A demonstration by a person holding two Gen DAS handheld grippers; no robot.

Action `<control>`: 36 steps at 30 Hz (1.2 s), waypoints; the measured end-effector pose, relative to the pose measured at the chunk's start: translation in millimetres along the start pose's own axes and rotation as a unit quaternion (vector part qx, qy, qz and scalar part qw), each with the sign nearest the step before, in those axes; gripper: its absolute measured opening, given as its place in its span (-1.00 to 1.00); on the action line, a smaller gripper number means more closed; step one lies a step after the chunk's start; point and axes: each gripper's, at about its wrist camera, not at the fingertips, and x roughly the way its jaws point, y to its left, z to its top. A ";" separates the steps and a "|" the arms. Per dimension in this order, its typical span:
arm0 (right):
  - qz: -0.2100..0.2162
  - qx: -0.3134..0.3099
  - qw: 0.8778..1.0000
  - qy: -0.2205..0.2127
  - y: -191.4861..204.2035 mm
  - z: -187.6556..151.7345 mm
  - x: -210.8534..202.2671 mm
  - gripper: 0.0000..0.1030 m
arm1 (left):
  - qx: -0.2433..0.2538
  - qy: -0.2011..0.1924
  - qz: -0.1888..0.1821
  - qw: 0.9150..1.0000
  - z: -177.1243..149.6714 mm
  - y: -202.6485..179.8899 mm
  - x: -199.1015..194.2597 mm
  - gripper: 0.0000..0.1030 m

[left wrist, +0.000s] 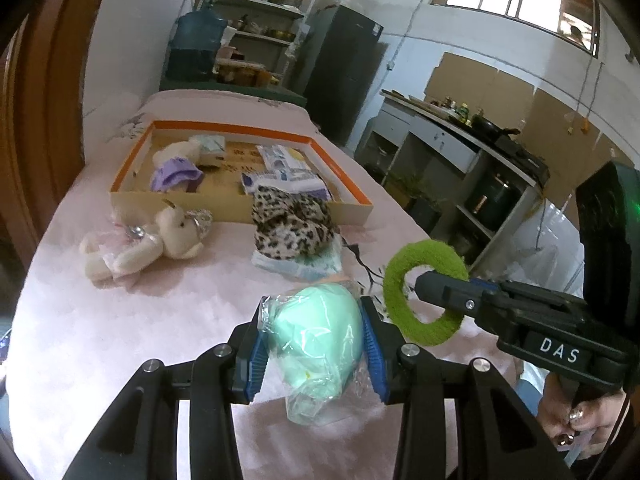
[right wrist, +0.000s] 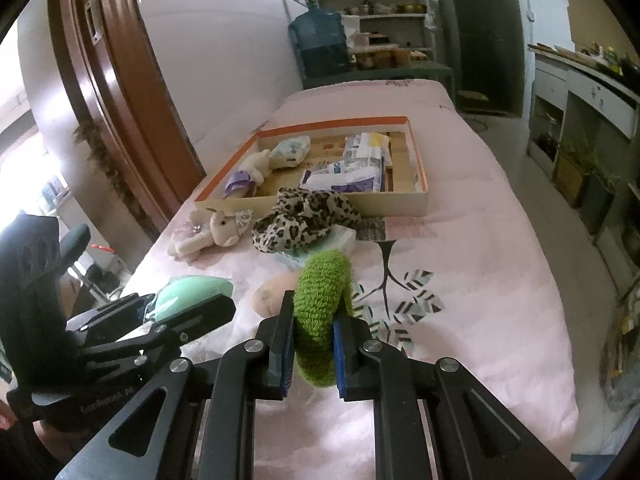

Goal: Organize soft objects
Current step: 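Carry the bagged ball with the left tool while the right tool carries the green ring over the box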

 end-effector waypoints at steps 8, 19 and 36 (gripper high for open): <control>0.005 -0.010 1.000 -0.008 1.1 14.4 7.7 -0.69 | -0.010 -0.009 0.037 0.999 16.3 10.2 2.8 -0.20; 0.021 -0.024 0.999 -0.012 2.4 41.7 25.1 -0.69 | -0.018 -0.021 0.062 0.998 44.8 17.1 8.5 -0.21; 0.028 -0.017 0.999 -0.013 -7.9 82.8 50.5 -0.69 | -0.025 -0.031 0.065 0.997 90.8 27.7 26.1 -0.21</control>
